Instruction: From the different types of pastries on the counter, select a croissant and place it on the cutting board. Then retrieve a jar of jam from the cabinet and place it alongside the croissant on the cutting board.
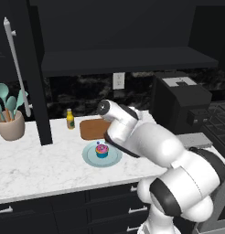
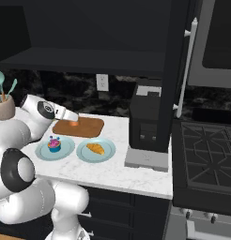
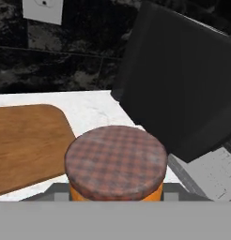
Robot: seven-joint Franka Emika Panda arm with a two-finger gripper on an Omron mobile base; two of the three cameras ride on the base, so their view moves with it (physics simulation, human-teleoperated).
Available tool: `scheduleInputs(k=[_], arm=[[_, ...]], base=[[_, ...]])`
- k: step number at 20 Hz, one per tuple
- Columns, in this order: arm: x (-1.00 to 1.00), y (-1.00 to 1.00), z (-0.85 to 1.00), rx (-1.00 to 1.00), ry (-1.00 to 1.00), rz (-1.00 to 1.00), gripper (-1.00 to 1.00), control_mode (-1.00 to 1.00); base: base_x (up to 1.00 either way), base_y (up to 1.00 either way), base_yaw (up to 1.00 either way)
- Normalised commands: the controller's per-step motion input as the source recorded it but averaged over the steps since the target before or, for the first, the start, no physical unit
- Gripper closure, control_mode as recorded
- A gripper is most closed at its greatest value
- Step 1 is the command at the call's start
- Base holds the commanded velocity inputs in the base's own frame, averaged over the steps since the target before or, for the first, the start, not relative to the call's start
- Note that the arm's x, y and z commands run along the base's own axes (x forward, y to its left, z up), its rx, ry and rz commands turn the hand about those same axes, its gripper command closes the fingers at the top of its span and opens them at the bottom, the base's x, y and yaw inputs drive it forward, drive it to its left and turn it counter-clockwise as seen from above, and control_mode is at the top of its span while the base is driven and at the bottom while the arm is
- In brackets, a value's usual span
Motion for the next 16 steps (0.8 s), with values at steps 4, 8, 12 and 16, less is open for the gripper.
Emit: scheduleInputs(k=[4, 8, 12, 16], arm=[[0.45, 0.01, -0.23, -0.10, -0.09, -0.04, 1.00, -1.00], [0.51, 0.00, -0.03, 0.00, 0.00, -0.06, 1.00, -1.00], [0.38, 0.00, -0.04, 0.00, -0.07, -0.06, 1.00, -1.00], [0.21, 0.00, -0.13, 0.01, -0.09, -0.07, 1.00, -1.00]], base=[[0.00, 0.00, 0.00], [0.00, 0.00, 0.00], [0.00, 0.00, 0.00], [0.00, 0.00, 0.00]])
